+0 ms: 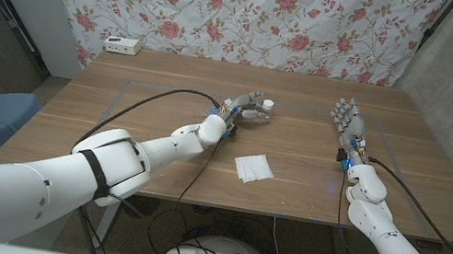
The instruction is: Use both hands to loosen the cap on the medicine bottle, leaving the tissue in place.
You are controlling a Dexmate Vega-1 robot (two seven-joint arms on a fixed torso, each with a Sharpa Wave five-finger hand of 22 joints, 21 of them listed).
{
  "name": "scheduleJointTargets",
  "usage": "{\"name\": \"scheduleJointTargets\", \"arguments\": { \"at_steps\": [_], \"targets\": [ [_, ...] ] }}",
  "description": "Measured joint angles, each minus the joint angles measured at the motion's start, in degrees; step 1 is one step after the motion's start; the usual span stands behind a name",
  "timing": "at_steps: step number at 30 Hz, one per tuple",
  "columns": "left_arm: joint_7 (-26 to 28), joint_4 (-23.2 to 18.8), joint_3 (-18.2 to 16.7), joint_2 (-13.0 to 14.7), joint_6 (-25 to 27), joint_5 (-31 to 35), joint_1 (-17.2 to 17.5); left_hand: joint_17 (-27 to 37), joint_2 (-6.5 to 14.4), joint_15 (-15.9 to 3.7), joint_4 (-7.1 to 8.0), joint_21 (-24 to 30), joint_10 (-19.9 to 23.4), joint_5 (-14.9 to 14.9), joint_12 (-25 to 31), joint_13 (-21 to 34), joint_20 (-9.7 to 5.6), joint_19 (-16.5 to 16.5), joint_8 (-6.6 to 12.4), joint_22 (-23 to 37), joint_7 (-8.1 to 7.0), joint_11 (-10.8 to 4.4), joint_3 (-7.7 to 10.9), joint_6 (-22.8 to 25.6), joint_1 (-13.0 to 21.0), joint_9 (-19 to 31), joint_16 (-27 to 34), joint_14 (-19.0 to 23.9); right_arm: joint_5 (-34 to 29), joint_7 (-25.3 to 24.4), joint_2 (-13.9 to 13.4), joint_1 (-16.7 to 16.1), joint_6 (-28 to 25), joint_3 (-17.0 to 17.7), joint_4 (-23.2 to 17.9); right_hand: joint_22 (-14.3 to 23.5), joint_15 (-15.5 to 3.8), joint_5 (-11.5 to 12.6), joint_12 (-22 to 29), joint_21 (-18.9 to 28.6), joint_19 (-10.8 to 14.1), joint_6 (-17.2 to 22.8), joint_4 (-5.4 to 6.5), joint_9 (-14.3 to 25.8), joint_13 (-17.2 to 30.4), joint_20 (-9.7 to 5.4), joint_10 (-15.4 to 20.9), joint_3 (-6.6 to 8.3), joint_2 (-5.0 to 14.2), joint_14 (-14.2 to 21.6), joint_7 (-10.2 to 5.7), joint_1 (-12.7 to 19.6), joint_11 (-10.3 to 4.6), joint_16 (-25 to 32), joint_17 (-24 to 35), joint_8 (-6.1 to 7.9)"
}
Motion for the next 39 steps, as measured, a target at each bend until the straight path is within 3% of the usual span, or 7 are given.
{"name": "scheduleJointTargets", "arguments": {
  "at_steps": [7, 8, 15, 16, 22, 23, 39],
  "targets": [
    [0.79, -2.34, -0.35, 0.97, 2.07, 0.46, 0.83, -0.03, 0.06, -0.2, -0.07, 0.0, 0.0, 0.0, -0.01, 0.21, 0.0, 0.0, 0.0, 0.0, 0.3, 0.0, -0.41, 0.31, 0.07, 0.0, -0.24, 0.21, -0.03, -0.12, -0.25, -0.3, -0.08, -0.04, -0.81, 0.0, 0.0, 0.0, 0.0, 0.0, 0.0, 0.0, 0.0, 0.0, 0.0, 0.0, 0.0, 0.0, 0.0, 0.0, 0.0, 0.0, 0.0, 0.0, 0.0, 0.0],
    [0.91, -6.07, -0.85, 2.44, 2.5, 0.6, 2.13, -0.03, 0.06, -0.2, 0.0, 0.0, 0.0, 0.0, -0.01, 0.21, 0.0, 0.0, 0.0, 0.0, 0.3, 0.0, -0.47, 0.31, 0.07, 0.0, -0.38, 0.21, -0.09, -0.15, -0.28, -0.33, -0.4, -0.07, -0.89, 0.0, 0.0, 0.0, 0.0, 0.0, 0.0, 0.0, 0.0, 0.0, 0.0, 0.0, 0.0, 0.0, 0.0, 0.0, 0.0, 0.0, 0.0, 0.0, 0.0, 0.0],
    [1.56, -10.07, -1.44, 4.05, 4.9, 1.4, 3.53, -0.03, 0.06, -0.51, 0.0, 0.0, 0.3, 0.0, -0.01, 0.21, 0.0, -0.01, 0.0, 0.0, 0.52, 0.3, -0.47, 0.53, 0.06, 0.0, -0.39, 0.51, -0.17, -0.13, -0.37, -0.36, -0.7, -0.41, -1.38, 0.0, 0.0, 0.0, 0.0, 0.0, 0.0, 0.0, -0.24, 0.0, 0.0, 0.0, 0.0, 0.25, 0.0, 0.0, 0.0, 0.0, 0.0, 0.0, 0.0, 0.0],
    [1.67, -12.59, -1.86, 5.01, 5.26, 1.54, 4.41, -0.03, 0.06, -0.5, 0.1, 0.0, 0.3, 0.0, -0.01, 0.21, 0.0, -0.01, 0.0, 0.0, 0.61, 0.3, -0.58, 0.62, 0.06, 0.0, -0.39, 0.52, -0.3, -0.06, -0.38, -0.37, -0.86, -0.43, -1.41, 0.0, 0.0, 0.0, 0.0, 0.0, 0.0, 0.0, -0.24, 0.0, 0.0, 0.0, 0.0, 0.25, 0.0, 0.0, 0.0, 0.0, 0.0, 0.0, 0.0, 0.0],
    [2.09, -16.85, -2.65, 6.69, 7.21, 2.07, 6.03, -0.02, 0.16, -0.42, 0.01, -0.01, 0.3, -0.3, -0.01, 0.21, -0.1, 0.51, 0.0, 0.0, 0.61, 0.3, -0.94, 0.62, 0.16, 0.0, -0.38, 0.59, -0.5, 0.0, -0.65, -0.42, -1.28, -0.77, -2.18, 0.0, 0.0, 0.0, 0.0, 0.0, 0.0, 0.0, -0.24, 0.0, 0.0, 0.01, 0.0, 0.25, -0.01, 0.0, 0.0, -0.01, 0.0, 0.0, 0.0, 0.0],
    [2.18, -19.14, -3.12, 7.51, 7.62, 2.19, 6.95, -0.02, 0.23, -0.42, 0.0, -0.01, 0.3, -0.3, -0.01, 0.21, -0.1, 0.51, 0.0, 0.0, 0.61, 0.3, -0.95, 0.62, 0.23, 0.0, -0.38, 0.6, -0.68, 0.0, -0.76, -0.48, -1.55, -0.88, -2.46, 0.0, 0.0, 0.0, 0.0, 0.0, 0.0, 0.0, -0.24, 0.0, 0.0, 0.0, 0.0, 0.24, -0.01, 0.0, 0.0, -0.01, 0.0, 0.0, 0.0, 0.0],
    [2.34, -29.65, -5.34, 11.17, 12.48, 3.2, 11.25, -0.01, 0.29, -0.73, 0.4, -0.01, 0.92, -0.51, -0.24, 0.19, 0.1, 0.71, -0.27, 0.0, 0.6, 0.31, -1.35, 0.62, 0.29, 0.0, -0.73, 1.1, -3.24, -1.36, -2.9, -1.16, -4.35, -2.35, -7.26, 0.0, 0.0, 0.0, 0.0, 0.0, 0.0, 0.0, -0.24, 0.0, 0.0, 0.0, 0.0, 0.24, 0.15, 0.0, 0.0, -0.32, 0.0, 0.0, 0.0, 0.0]
  ]
}}
